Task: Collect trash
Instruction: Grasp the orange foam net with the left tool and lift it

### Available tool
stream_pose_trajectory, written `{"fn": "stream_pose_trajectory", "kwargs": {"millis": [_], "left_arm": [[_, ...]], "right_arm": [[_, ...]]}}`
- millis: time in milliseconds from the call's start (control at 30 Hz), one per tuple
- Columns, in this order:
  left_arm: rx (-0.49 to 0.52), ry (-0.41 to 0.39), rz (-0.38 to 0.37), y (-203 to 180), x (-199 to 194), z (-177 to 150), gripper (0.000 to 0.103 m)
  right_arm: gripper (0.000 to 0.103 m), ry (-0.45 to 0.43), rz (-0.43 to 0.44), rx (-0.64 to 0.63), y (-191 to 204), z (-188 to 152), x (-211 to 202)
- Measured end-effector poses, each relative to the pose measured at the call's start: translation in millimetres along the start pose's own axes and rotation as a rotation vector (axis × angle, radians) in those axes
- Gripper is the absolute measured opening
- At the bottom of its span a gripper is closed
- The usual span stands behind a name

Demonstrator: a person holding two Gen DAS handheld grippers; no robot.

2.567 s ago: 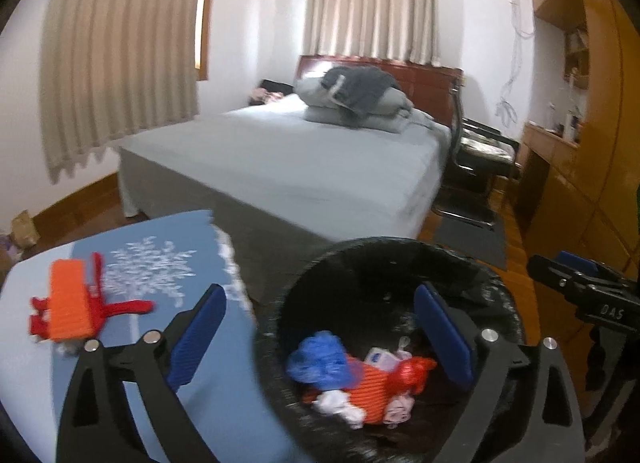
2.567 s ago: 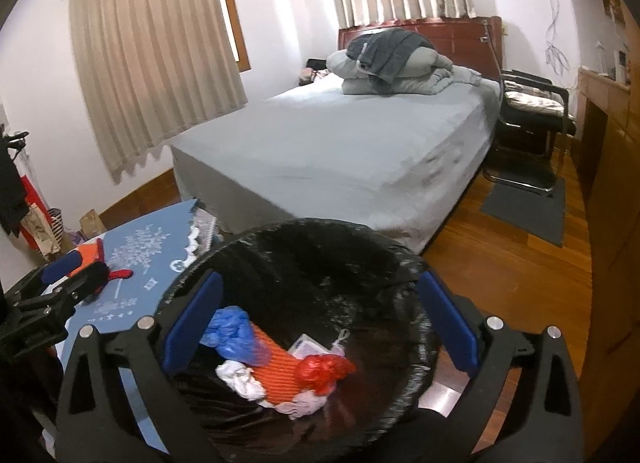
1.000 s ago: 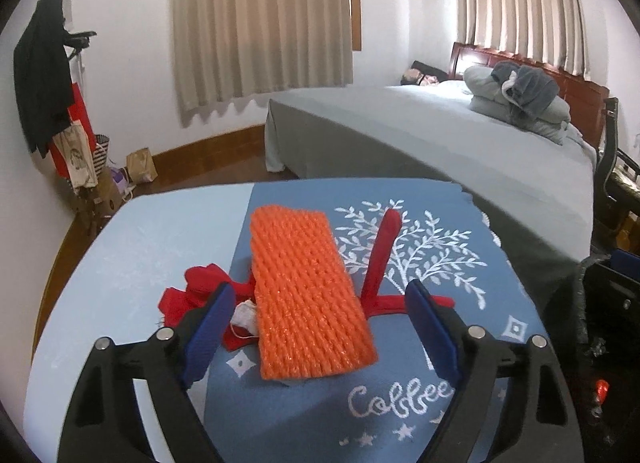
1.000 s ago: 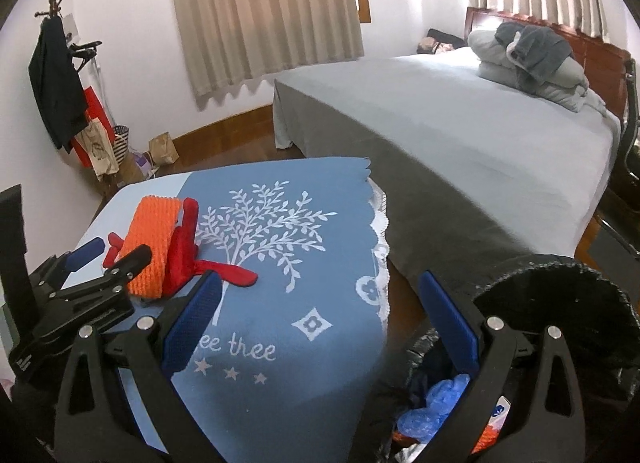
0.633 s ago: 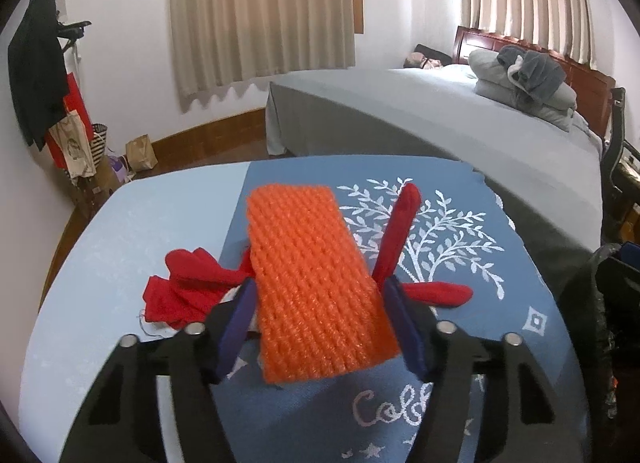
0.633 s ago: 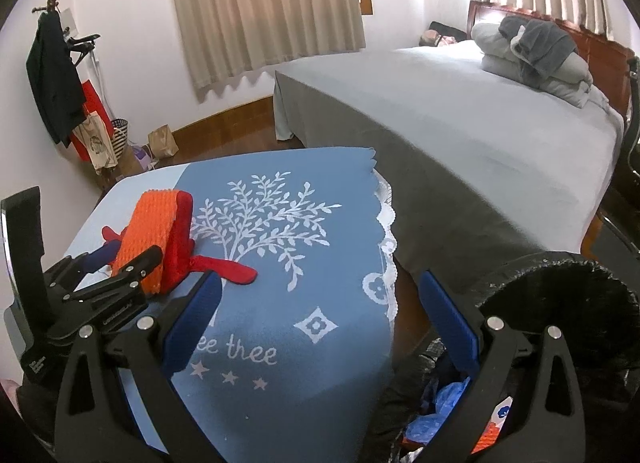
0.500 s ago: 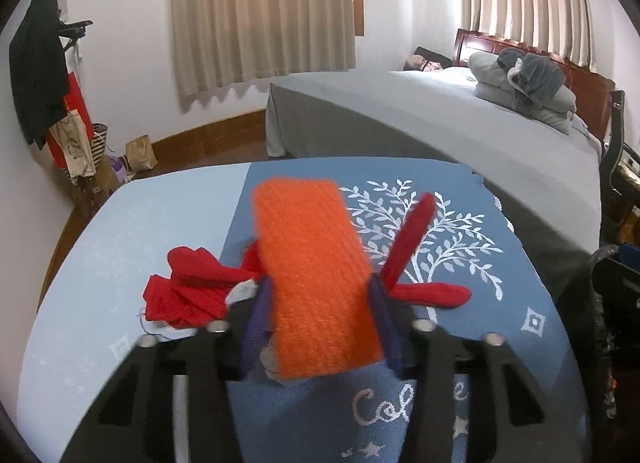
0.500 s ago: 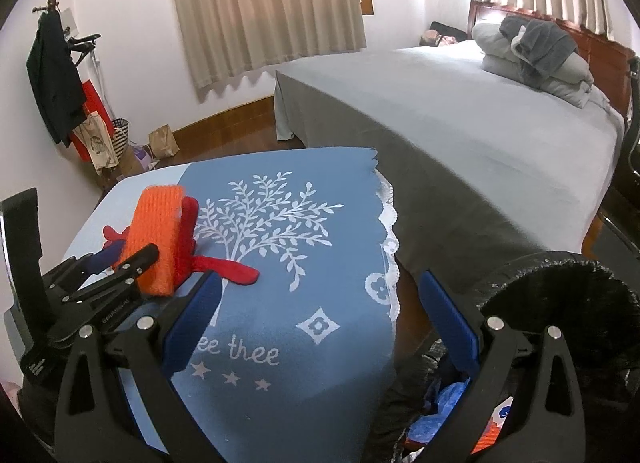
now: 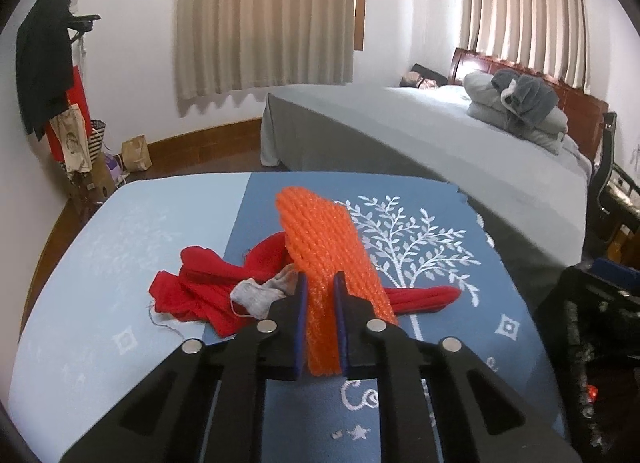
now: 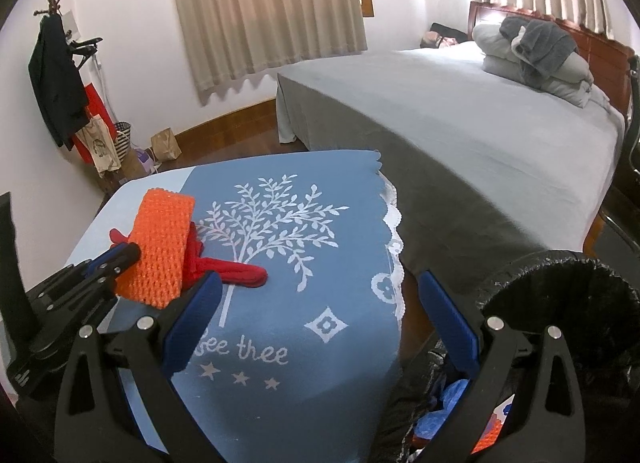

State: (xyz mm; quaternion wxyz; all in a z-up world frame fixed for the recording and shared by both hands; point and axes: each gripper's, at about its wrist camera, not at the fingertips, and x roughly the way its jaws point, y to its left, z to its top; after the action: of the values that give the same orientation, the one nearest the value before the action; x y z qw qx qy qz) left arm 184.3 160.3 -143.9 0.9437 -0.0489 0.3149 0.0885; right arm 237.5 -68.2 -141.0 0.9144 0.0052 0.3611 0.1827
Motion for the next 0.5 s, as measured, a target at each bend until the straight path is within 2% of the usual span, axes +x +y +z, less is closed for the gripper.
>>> {"fn": "stream_pose_trajectory", "kwargs": {"millis": [233, 500], "left_arm": [[-0.011, -0.044, -0.001, 5.1, -27.3, -0.3, 0.012], [-0.037, -0.061, 0.057, 30.9, -47.3, -7.7, 0.012]], "right_arm": [[0.096, -0.008, 0.009, -0.004, 5.1, 0.3, -1.9], [0.096, -0.017, 0.041, -0.029, 28.5, 0.2, 2.5]]}}
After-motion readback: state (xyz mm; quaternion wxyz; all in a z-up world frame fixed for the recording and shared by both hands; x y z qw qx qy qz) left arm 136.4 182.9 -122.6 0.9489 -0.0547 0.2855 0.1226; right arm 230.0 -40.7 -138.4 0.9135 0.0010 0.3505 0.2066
